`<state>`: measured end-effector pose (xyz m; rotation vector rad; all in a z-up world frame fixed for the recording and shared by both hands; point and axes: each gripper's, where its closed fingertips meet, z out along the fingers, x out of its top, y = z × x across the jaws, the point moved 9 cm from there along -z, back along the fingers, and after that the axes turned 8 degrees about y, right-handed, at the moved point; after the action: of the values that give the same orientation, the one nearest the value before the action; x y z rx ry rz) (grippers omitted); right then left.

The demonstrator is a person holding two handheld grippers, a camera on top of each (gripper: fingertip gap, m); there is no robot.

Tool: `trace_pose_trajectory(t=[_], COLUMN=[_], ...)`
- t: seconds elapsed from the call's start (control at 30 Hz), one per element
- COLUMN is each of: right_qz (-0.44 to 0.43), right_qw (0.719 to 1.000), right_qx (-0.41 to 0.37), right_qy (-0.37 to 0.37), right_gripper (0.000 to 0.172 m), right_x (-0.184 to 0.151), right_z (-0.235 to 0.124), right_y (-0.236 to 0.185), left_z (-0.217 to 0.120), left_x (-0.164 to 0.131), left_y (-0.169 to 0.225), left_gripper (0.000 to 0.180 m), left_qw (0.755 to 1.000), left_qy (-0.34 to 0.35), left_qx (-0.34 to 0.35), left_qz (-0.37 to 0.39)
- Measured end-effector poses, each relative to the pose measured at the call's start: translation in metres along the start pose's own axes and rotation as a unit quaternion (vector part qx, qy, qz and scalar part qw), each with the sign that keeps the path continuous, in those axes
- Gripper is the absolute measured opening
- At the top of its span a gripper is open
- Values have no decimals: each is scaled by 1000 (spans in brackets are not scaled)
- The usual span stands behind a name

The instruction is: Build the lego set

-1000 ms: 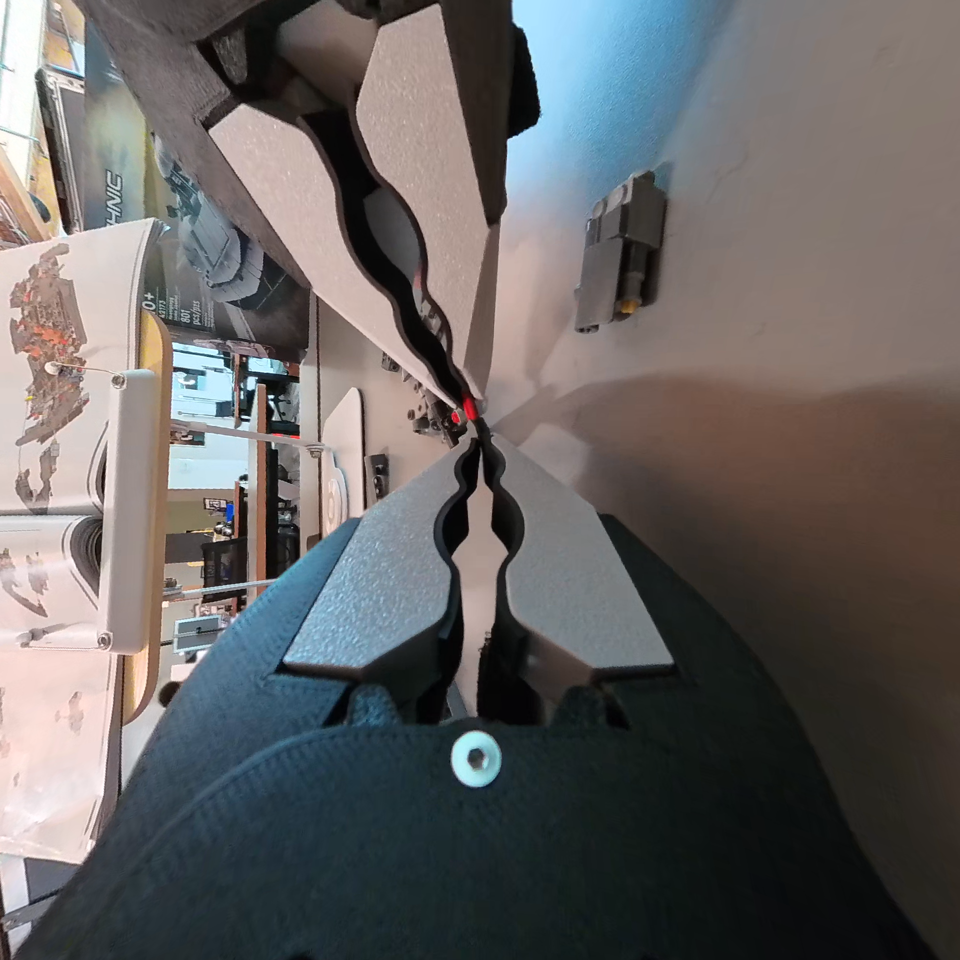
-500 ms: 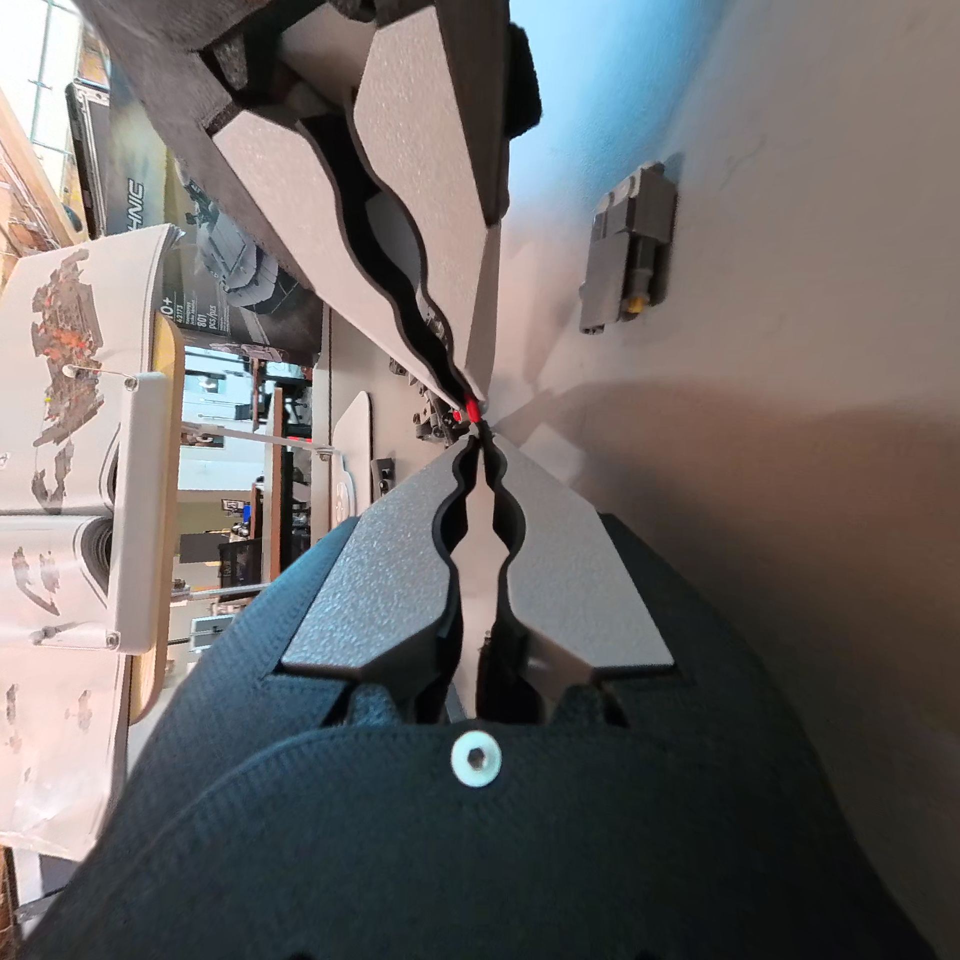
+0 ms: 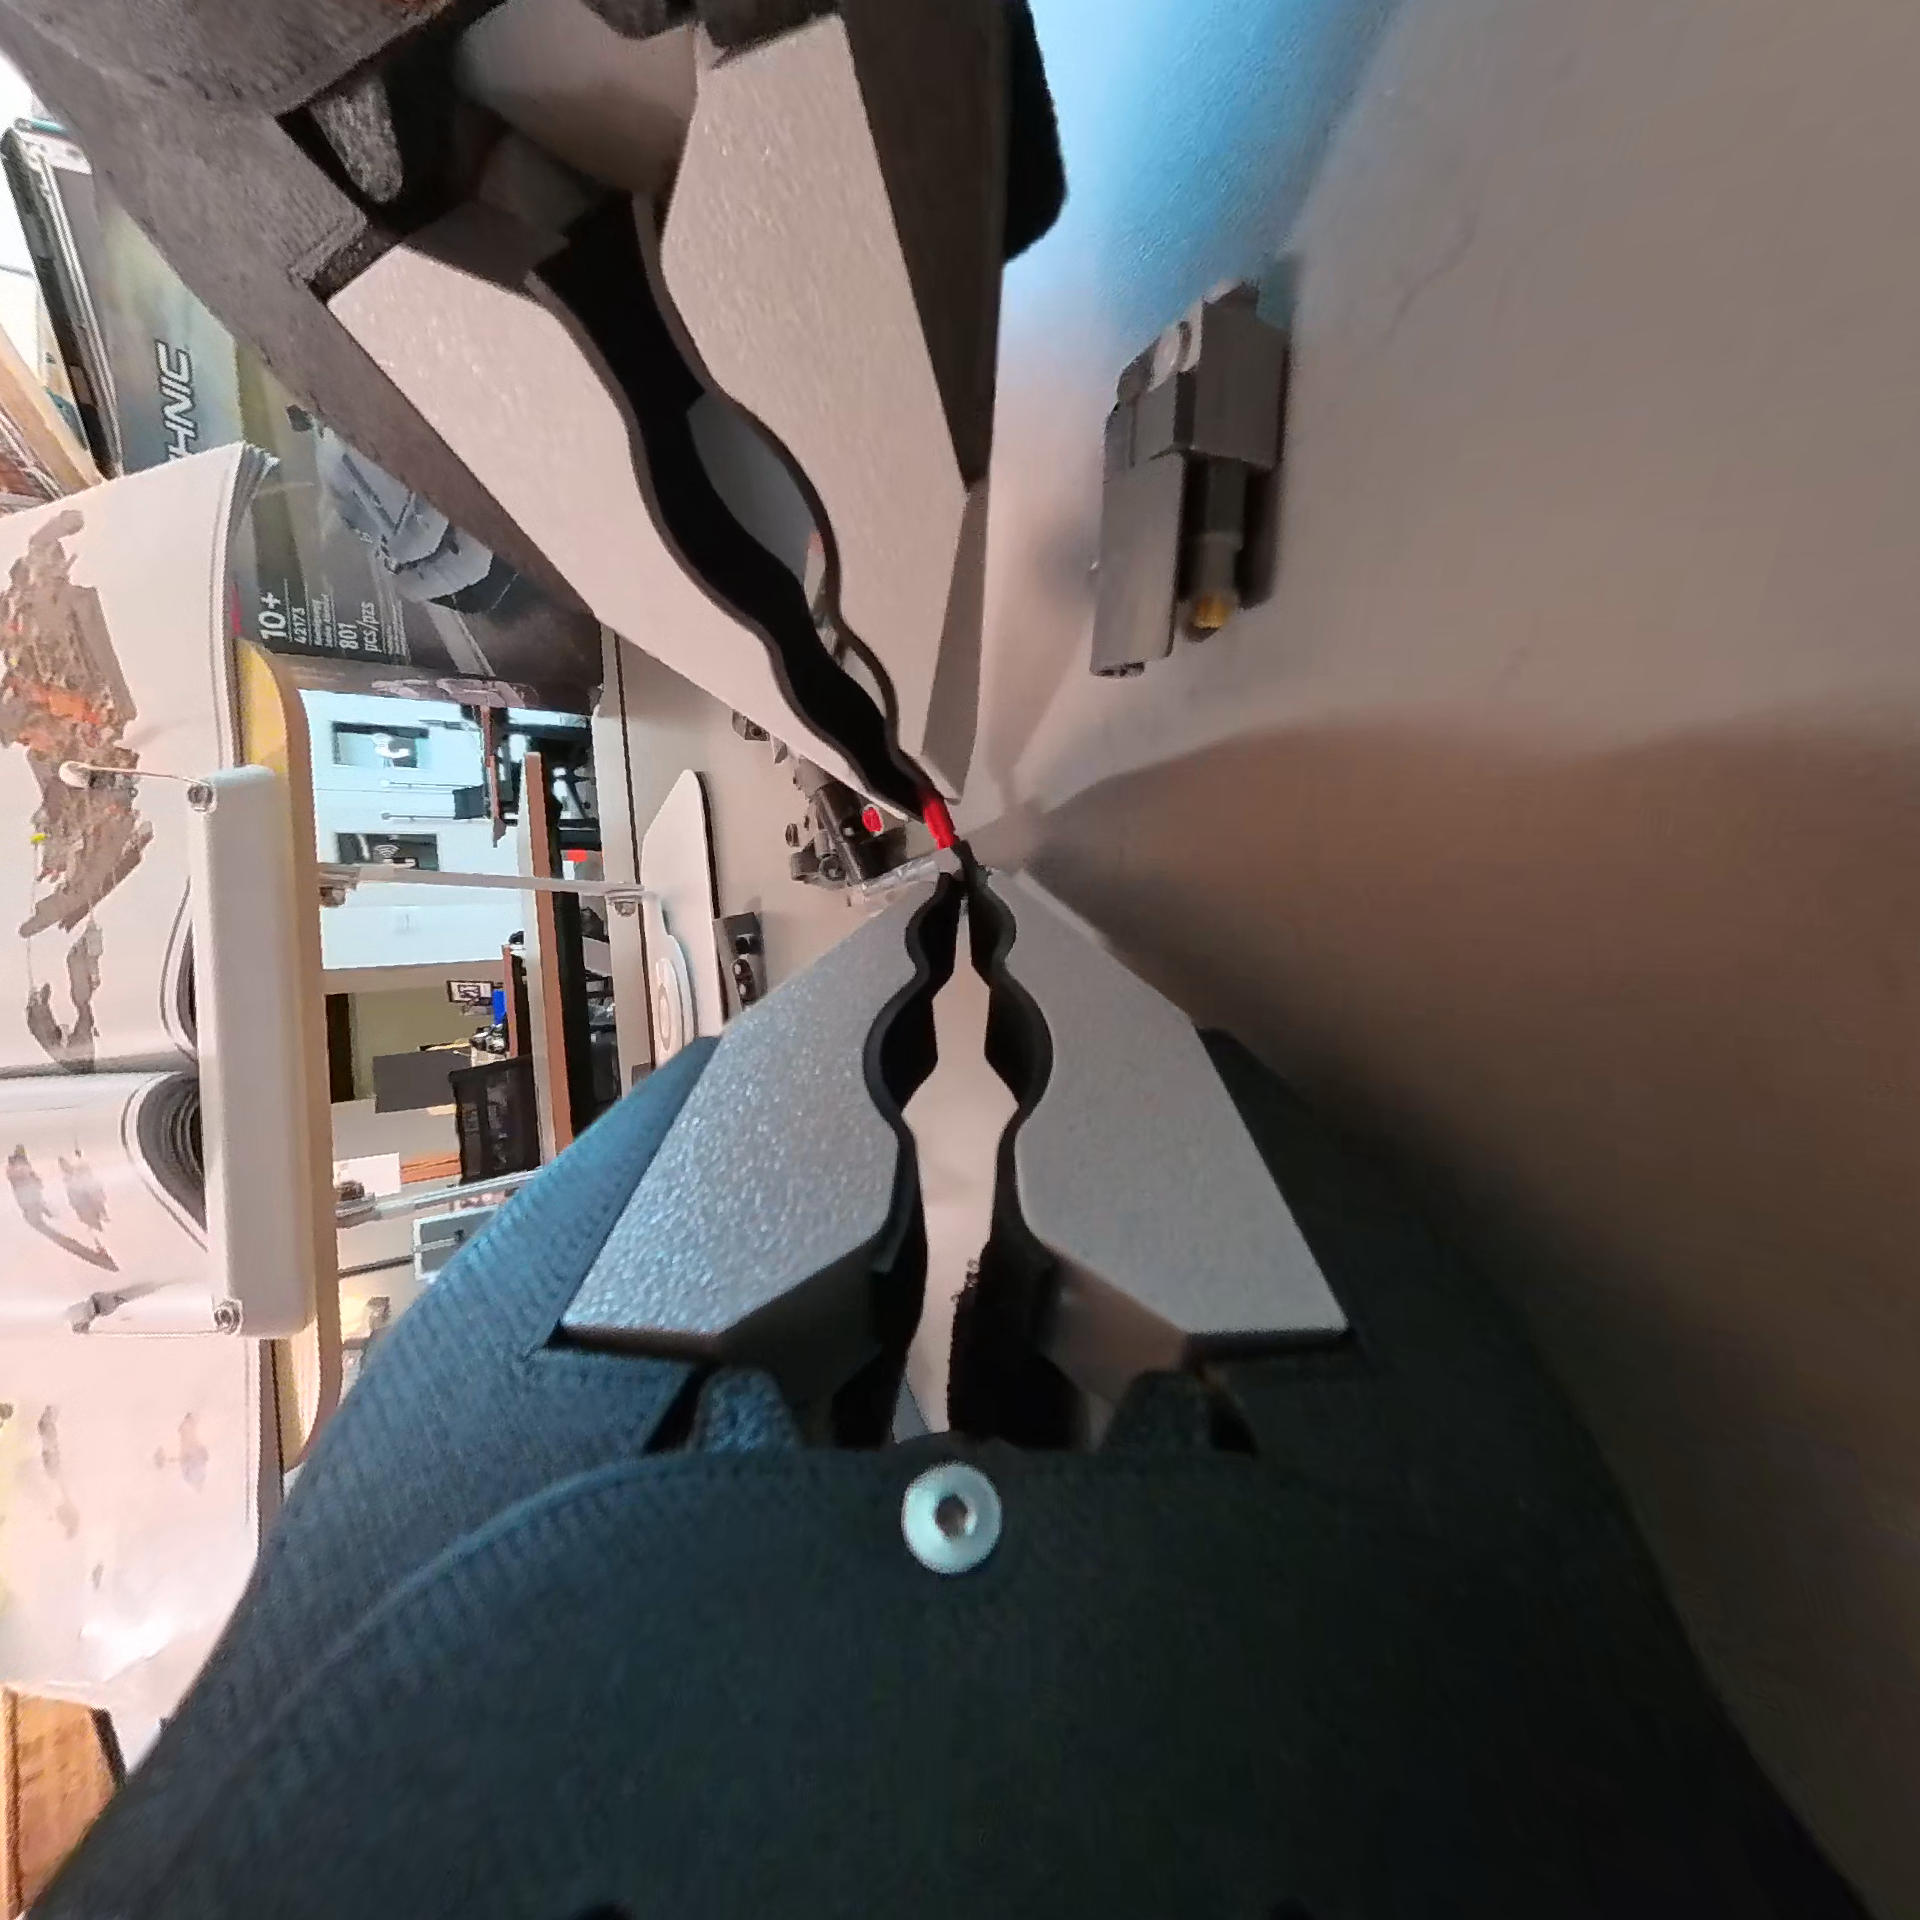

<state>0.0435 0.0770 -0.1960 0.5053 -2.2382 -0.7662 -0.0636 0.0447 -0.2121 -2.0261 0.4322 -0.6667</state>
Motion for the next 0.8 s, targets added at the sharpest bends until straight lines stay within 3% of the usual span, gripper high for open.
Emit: trace_pose_trajectory(t=[0.8], right_qz=[-48], right_qw=[997], right_qx=[-36], right_qy=[-40], right_gripper=[0], right_x=[5], right_z=[3], right_y=[-12], left_z=[5], left_x=[2], left_y=[6], left_gripper=[0], left_qw=[1000], left_qy=[-7], left_qx=[-2], left_qz=[-4])
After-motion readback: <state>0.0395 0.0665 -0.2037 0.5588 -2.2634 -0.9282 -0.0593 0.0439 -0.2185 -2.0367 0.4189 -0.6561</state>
